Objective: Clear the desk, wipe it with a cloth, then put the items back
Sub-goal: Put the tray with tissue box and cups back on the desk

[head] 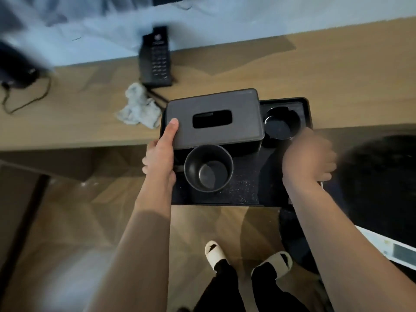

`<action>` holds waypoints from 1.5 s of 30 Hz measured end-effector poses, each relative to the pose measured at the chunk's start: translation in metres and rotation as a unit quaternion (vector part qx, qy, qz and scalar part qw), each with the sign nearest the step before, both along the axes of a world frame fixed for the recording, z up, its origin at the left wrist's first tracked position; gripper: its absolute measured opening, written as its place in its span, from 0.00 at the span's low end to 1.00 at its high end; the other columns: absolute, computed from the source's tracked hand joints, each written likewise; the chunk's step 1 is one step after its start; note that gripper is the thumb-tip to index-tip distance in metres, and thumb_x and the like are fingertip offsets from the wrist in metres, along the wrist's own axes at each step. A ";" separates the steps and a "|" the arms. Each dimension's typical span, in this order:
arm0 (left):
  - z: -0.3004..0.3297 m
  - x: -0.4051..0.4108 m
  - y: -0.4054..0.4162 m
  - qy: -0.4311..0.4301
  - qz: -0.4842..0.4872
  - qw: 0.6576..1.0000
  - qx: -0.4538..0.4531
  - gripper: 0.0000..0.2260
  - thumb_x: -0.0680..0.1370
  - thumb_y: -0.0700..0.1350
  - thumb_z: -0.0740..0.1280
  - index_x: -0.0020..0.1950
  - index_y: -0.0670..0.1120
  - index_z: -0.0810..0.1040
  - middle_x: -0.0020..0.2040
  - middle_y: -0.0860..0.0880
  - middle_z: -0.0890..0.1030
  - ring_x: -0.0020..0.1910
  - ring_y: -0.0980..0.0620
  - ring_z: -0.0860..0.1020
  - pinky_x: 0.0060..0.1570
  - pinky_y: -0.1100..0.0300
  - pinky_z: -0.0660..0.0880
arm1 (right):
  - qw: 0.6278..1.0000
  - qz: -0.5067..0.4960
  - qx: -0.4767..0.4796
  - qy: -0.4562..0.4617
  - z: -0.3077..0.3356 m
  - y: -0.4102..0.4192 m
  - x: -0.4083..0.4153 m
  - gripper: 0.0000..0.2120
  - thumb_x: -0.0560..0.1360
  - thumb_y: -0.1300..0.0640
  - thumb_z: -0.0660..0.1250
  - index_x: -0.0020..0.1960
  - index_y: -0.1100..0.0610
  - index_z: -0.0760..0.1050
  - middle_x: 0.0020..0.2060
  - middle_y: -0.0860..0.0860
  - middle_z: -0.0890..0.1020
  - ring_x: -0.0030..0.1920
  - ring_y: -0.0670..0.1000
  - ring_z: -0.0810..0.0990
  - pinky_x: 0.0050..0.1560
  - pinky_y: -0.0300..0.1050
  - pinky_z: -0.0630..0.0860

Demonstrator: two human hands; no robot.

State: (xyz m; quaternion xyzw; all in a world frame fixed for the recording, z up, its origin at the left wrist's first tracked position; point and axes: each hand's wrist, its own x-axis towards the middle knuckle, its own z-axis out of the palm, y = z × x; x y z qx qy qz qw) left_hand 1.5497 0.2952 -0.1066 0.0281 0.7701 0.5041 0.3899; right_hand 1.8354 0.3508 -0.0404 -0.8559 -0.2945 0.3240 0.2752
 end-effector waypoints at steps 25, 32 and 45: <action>0.065 -0.275 -0.453 -0.001 0.501 0.865 0.020 0.50 0.40 0.79 0.75 0.56 0.56 0.81 0.59 0.50 0.82 0.57 0.37 0.80 0.57 0.44 0.78 | 0.855 0.517 0.013 -0.019 0.045 -0.244 -0.474 0.29 0.78 0.42 0.53 0.71 0.59 0.67 0.72 0.62 0.66 0.71 0.63 0.62 0.71 0.60 0.56; 0.044 -0.355 -0.517 -0.010 0.585 0.810 0.036 0.50 0.41 0.78 0.76 0.57 0.55 0.82 0.58 0.49 0.83 0.57 0.36 0.80 0.56 0.43 0.78 | 0.799 0.601 0.019 0.000 0.044 -0.290 -0.596 0.28 0.77 0.42 0.54 0.70 0.59 0.68 0.71 0.62 0.66 0.71 0.63 0.61 0.71 0.59 0.55; 0.047 -0.539 -0.604 0.006 0.659 0.751 0.027 0.45 0.43 0.76 0.78 0.54 0.55 0.84 0.59 0.48 0.82 0.60 0.36 0.79 0.47 0.44 0.83 | 0.737 0.675 0.015 0.005 0.052 -0.371 -0.832 0.27 0.78 0.43 0.55 0.70 0.58 0.68 0.70 0.62 0.66 0.71 0.63 0.61 0.70 0.58 0.55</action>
